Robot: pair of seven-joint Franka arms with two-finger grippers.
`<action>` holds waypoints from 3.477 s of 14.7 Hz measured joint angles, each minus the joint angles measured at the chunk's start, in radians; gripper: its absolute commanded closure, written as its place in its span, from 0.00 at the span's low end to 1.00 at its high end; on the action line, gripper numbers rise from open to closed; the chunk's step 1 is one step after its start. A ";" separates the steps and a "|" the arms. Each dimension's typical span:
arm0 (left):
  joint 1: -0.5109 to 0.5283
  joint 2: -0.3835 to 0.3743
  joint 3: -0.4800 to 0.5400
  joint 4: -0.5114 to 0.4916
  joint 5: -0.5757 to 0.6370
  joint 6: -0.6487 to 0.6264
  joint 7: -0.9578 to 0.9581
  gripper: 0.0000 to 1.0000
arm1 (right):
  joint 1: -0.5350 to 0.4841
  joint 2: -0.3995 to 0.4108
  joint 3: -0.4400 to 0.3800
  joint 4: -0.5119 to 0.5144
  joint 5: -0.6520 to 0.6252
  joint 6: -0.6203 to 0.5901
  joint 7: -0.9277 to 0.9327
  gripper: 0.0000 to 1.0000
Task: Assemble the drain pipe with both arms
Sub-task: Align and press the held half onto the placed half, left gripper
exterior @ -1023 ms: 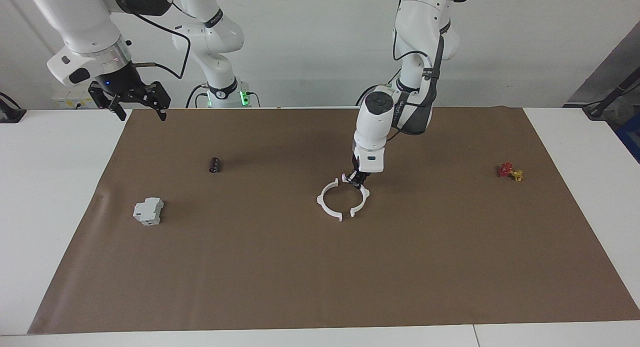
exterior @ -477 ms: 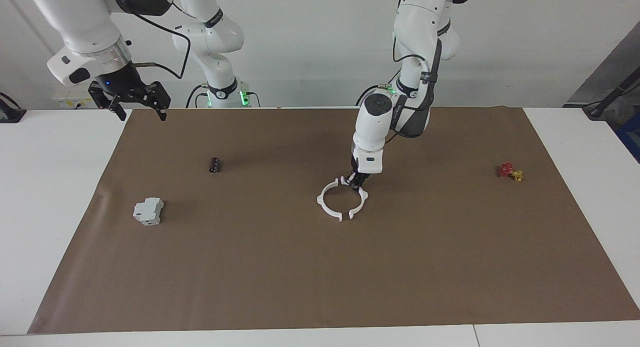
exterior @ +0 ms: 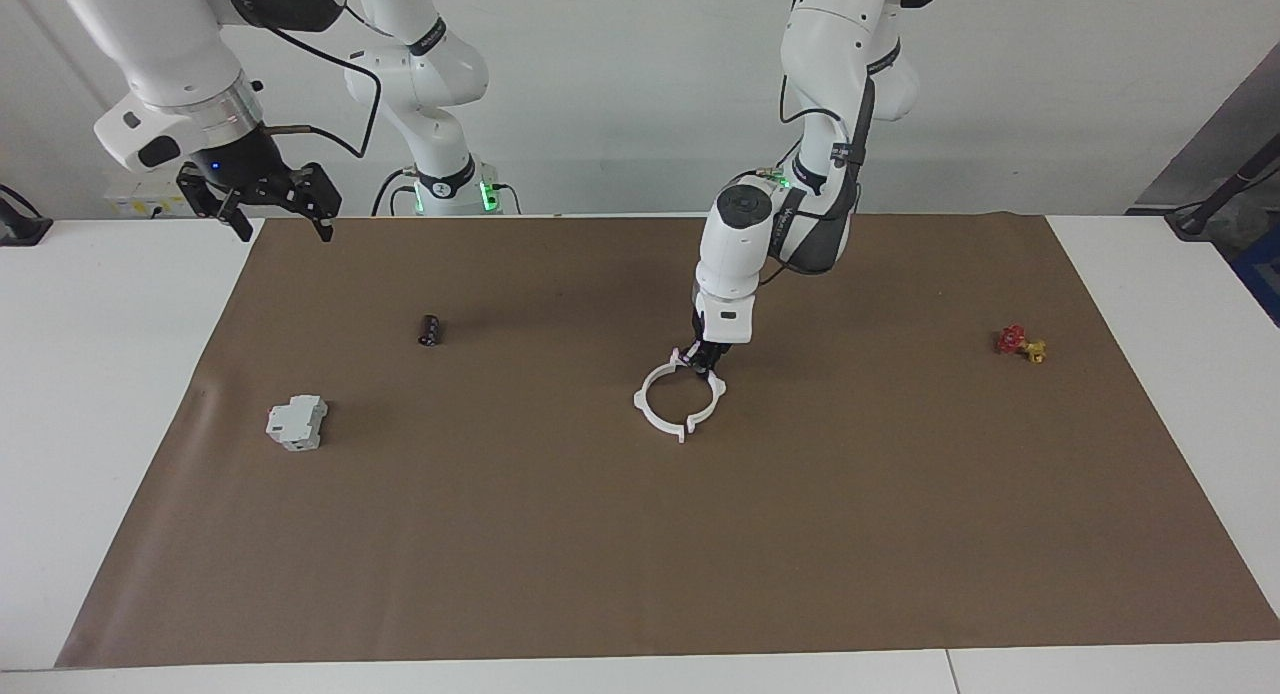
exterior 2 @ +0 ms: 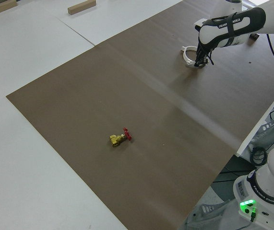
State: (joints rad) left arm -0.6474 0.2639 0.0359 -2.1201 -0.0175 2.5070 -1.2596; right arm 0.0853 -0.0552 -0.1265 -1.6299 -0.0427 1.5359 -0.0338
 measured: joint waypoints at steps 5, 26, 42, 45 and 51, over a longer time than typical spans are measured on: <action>0.000 0.000 0.004 0.000 0.040 0.004 0.004 1.00 | 0.000 0.000 0.000 0.000 0.000 0.000 0.000 0.00; 0.002 0.056 0.034 0.101 0.155 -0.118 0.005 1.00 | 0.000 0.000 0.000 0.000 0.000 0.000 0.000 0.00; -0.025 0.056 0.015 0.108 0.155 -0.128 -0.032 1.00 | 0.000 0.000 0.000 0.000 0.000 0.000 0.000 0.00; -0.025 0.056 0.017 0.108 0.155 -0.127 -0.032 1.00 | 0.000 0.000 0.000 0.000 0.000 0.000 0.000 0.00; -0.025 0.057 0.016 0.108 0.155 -0.110 -0.032 1.00 | 0.000 0.000 0.000 0.000 0.000 0.000 0.000 0.00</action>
State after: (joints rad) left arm -0.6724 0.3206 0.0524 -2.0117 0.1375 2.3971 -1.2921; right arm 0.0853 -0.0554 -0.1265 -1.6299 -0.0427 1.5359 -0.0338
